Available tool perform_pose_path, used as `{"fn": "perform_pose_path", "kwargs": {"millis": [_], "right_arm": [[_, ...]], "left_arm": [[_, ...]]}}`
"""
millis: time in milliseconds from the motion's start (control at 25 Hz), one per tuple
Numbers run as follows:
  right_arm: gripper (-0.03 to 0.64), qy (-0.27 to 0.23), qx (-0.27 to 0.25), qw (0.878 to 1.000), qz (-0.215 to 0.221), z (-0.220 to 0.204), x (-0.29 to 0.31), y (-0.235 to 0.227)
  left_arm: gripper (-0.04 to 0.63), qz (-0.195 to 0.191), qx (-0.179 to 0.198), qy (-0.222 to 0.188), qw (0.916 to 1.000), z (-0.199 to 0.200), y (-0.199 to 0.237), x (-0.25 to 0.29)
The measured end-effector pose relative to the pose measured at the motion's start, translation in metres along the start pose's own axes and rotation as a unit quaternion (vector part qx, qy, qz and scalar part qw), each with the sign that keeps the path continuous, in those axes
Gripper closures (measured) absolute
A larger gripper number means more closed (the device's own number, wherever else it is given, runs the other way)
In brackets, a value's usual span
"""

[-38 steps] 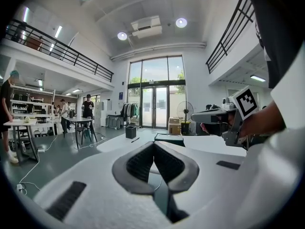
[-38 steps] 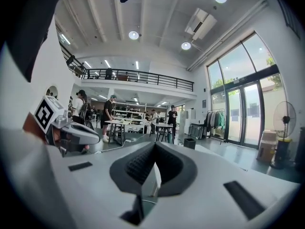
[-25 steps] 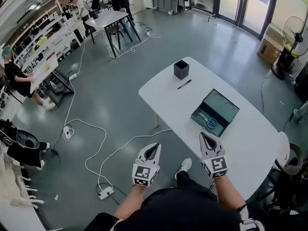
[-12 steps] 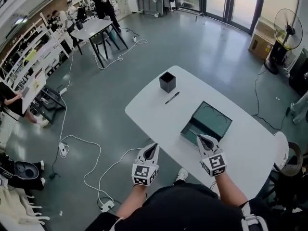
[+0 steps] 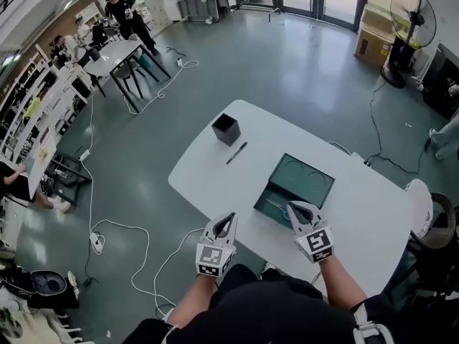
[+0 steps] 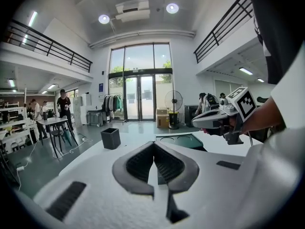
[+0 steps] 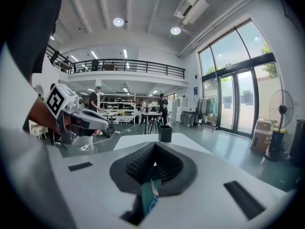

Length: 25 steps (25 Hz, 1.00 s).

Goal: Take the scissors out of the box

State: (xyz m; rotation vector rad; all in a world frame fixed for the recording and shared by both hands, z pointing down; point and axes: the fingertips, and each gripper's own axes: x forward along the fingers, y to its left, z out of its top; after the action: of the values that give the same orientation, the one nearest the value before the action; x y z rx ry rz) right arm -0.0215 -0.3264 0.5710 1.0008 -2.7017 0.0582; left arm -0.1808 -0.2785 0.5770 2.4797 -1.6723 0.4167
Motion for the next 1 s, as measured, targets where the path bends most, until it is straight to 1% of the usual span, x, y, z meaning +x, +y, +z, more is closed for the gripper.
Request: {"fn": "perform_pose_path", "kwargs": {"millis": [80,240,280,320,400,480,600,760,920,1000], "right_arm": [[0.611,0.019,-0.001,1.0,0.001,-0.011,0.001,-0.003],[0.607,0.098,0.001,0.995,0.025,-0.041,0.012,0.001],[0.571,0.117,0.0,0.993,0.033,-0.048,0.015,0.003],[0.554,0.136,-0.005,0.99,0.041,-0.054,0.017,0.005],[0.543,0.175,-0.028,0.983,0.054,-0.066,0.02,0.006],[0.5,0.221,-0.06,0.971,0.068,-0.081,0.024,0.004],[0.489,0.285,-0.094,0.95,0.088,-0.108,0.029,0.001],[0.491,0.338,-0.108,0.928,0.108,-0.131,0.036,0.001],[0.489,0.39,-0.127,0.904,0.12,-0.159,0.042,-0.001],[0.489,0.408,-0.128,0.895,0.124,-0.171,0.045,0.0]], "left_arm": [[0.586,-0.005,0.004,0.005,1.0,0.0,0.001,0.008],[0.586,-0.022,0.0,0.006,0.9997,-0.001,0.004,0.021],[0.586,-0.028,-0.002,0.006,0.9996,0.0,0.003,0.023],[0.586,-0.034,-0.004,0.006,0.9994,0.0,0.002,0.026],[0.586,-0.047,-0.005,0.007,0.9989,-0.001,-0.001,0.033],[0.586,-0.058,-0.002,0.009,0.9983,-0.001,-0.004,0.04],[0.586,-0.068,0.003,0.01,0.9976,-0.001,0.001,0.05],[0.586,-0.079,0.006,0.012,0.9968,0.0,0.015,0.055],[0.586,-0.085,0.005,0.019,0.9962,-0.003,0.029,0.062],[0.586,-0.089,0.006,0.021,0.9958,-0.001,0.033,0.064]]}}
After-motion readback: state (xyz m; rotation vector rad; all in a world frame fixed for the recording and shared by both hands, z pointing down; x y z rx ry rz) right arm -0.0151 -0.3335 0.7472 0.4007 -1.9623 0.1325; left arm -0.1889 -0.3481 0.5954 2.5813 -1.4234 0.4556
